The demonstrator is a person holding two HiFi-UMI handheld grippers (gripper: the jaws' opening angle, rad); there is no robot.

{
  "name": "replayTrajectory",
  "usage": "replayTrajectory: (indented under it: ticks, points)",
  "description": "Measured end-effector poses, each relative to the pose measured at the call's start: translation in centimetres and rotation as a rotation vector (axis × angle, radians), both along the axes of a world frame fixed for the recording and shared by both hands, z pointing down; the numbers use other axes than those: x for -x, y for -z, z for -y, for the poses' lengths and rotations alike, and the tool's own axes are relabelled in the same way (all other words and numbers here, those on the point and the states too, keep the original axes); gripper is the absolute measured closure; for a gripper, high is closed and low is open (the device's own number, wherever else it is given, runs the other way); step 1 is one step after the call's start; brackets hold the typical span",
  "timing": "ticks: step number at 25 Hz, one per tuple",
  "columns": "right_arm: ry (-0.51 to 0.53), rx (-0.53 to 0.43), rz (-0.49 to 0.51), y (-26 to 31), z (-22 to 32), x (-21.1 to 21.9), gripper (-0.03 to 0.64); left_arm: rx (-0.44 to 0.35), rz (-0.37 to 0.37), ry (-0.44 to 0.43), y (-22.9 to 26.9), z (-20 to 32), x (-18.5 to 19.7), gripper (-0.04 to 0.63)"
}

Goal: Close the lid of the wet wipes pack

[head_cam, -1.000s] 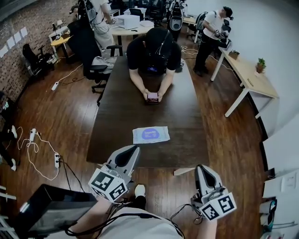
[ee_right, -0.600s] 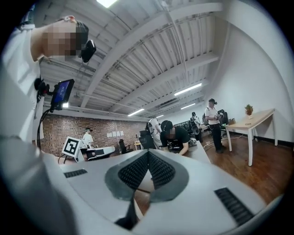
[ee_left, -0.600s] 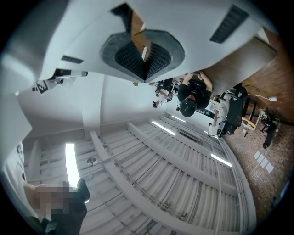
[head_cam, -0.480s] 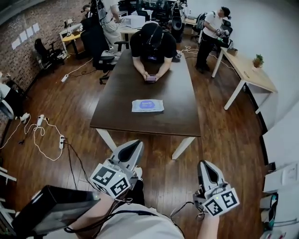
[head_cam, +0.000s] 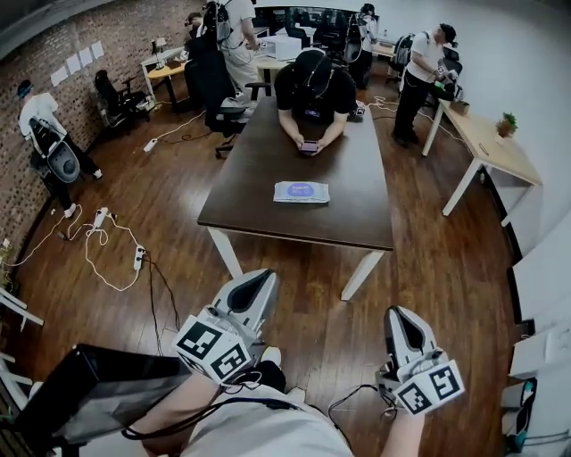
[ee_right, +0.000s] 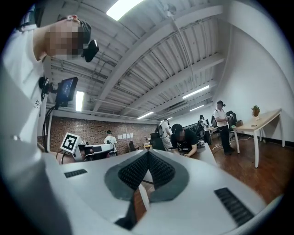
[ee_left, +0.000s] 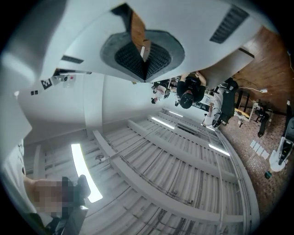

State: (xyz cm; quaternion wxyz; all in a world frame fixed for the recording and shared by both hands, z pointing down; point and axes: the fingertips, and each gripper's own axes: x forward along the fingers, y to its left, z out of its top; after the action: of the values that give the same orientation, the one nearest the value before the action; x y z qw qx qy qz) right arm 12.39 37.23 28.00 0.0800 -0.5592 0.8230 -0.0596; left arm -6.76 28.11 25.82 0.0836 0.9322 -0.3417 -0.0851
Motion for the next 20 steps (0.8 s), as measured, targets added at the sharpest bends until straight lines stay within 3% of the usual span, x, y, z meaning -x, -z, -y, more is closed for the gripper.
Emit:
replayTrajectory:
  ticks: [15, 20]
  points:
    - [-0.013, -0.021, -0.012, 1.6, 1.3, 3.3, 0.607, -0.059, -0.009, -0.008, 2.1, 2.2, 3.2, 0.597]
    - [-0.076, -0.032, -0.011, 2.4, 2.7, 3.9, 0.607, -0.019, 0.030, 0.030, 1.8, 3.8, 5.3, 0.597]
